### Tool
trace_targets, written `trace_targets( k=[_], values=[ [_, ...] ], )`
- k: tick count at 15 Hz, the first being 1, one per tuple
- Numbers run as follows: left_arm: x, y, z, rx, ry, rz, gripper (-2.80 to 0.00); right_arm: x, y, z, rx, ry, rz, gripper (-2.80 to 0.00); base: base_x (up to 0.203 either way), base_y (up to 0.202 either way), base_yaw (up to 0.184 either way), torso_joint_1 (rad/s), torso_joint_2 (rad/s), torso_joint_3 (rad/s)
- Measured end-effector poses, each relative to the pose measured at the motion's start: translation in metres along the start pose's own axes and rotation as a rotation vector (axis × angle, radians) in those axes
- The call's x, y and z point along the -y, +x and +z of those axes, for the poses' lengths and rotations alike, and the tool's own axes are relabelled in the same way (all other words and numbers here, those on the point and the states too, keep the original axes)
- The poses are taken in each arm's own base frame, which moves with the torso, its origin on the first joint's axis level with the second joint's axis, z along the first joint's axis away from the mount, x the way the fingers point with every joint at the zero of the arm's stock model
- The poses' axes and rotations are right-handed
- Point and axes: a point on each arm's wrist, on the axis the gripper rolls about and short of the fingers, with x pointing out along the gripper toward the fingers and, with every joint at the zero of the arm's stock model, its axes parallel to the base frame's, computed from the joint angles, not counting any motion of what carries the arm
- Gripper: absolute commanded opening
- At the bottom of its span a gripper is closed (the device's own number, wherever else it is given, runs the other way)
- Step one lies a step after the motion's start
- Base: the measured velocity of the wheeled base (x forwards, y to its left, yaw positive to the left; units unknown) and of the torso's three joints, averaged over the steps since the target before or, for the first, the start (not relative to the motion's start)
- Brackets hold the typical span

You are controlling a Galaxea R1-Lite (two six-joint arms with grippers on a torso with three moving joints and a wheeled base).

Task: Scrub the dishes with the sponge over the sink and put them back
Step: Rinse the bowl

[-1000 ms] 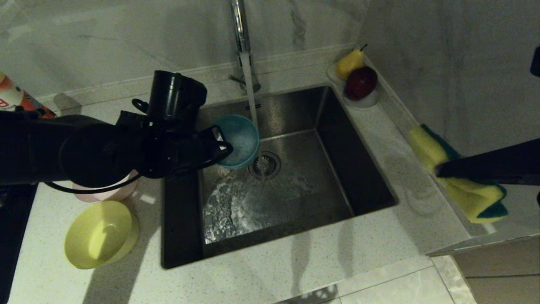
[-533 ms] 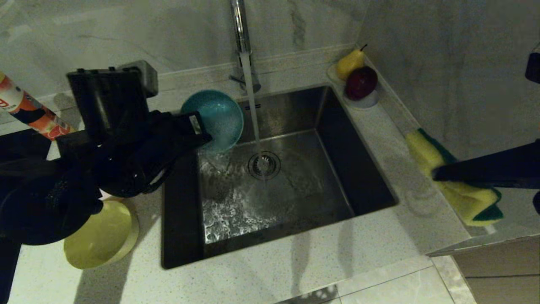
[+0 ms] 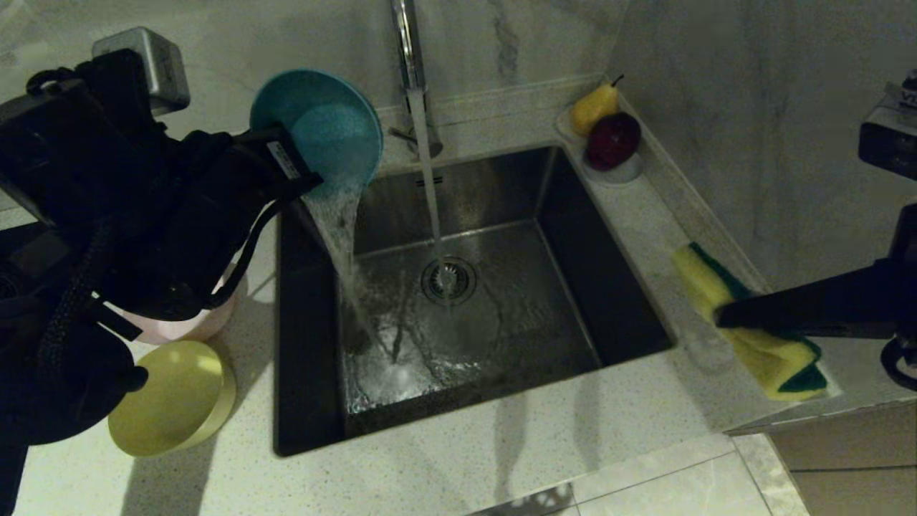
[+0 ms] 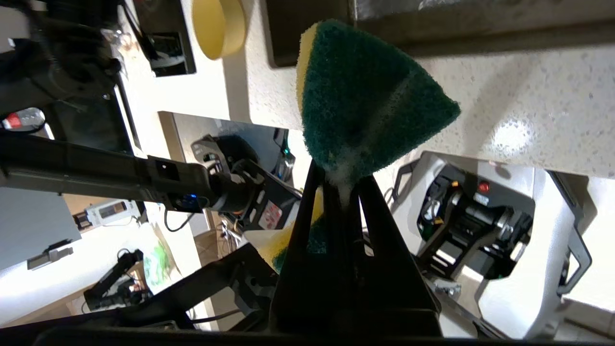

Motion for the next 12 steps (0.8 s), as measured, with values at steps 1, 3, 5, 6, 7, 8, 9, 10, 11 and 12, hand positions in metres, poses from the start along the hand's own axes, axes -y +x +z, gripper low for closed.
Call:
trace_targets(
  k=[1, 3, 5, 6, 7, 8, 9, 10, 11, 12],
  values=[
    [-0.001, -0.001, 0.002, 0.023, 0.015, -0.010, -2.80, 0.000, 0.001, -0.001, -0.005, 0.000, -0.001, -2.80, 0.000, 0.000, 0.000, 0.000, 0.00, 0.000],
    [-0.002, -0.004, 0.008, 0.073, 0.029, -0.037, -2.80, 0.000, 0.002, 0.000, -0.003, -0.004, 0.008, -2.80, 0.000, 0.000, 0.000, 0.000, 0.00, 0.000],
    [-0.002, -0.007, 0.016, 0.140, 0.004, -0.049, -2.80, -0.001, 0.003, 0.001, 0.000, -0.008, 0.019, -2.80, 0.000, 0.000, 0.000, 0.000, 0.00, 0.000],
    [-0.003, -0.009, 0.020, 0.157, -0.003, -0.054, -2.80, -0.001, 0.004, 0.001, -0.002, -0.008, 0.020, -2.80, 0.000, 0.000, 0.000, 0.000, 0.00, 0.000],
    [-0.004, -0.011, 0.025, 0.173, -0.009, -0.066, -2.80, 0.000, 0.005, 0.001, -0.003, -0.007, 0.019, -2.80, 0.000, 0.000, 0.000, 0.000, 0.00, 0.000],
    [-0.005, -0.014, 0.031, 0.189, -0.014, -0.078, -2.80, 0.000, 0.005, 0.002, -0.005, -0.006, 0.019, -2.80, 0.000, 0.000, 0.000, 0.000, 0.00, 0.000],
    [-0.007, -0.017, 0.036, 0.205, -0.015, -0.086, -2.80, 0.000, 0.006, 0.002, -0.007, -0.006, 0.018, -2.80, 0.000, 0.000, 0.000, 0.000, 0.00, 0.000],
    [-0.008, -0.021, 0.042, 0.221, -0.013, -0.096, -2.80, 0.000, 0.007, 0.002, -0.010, -0.004, 0.016, -2.80, 0.000, 0.000, 0.000, 0.000, 0.00, 0.000],
    [-0.010, -0.026, 0.046, 0.230, -0.006, -0.114, -2.80, 0.001, 0.009, 0.002, -0.014, -0.004, 0.015, -2.80, 0.000, 0.000, 0.000, 0.000, 0.00, 0.000],
    [-0.012, -0.031, 0.049, 0.236, -0.004, -0.135, -2.80, 0.001, 0.011, 0.002, -0.019, -0.002, 0.014, -2.80, 0.000, 0.000, 0.000, 0.000, 0.00, 0.000]
  ],
)
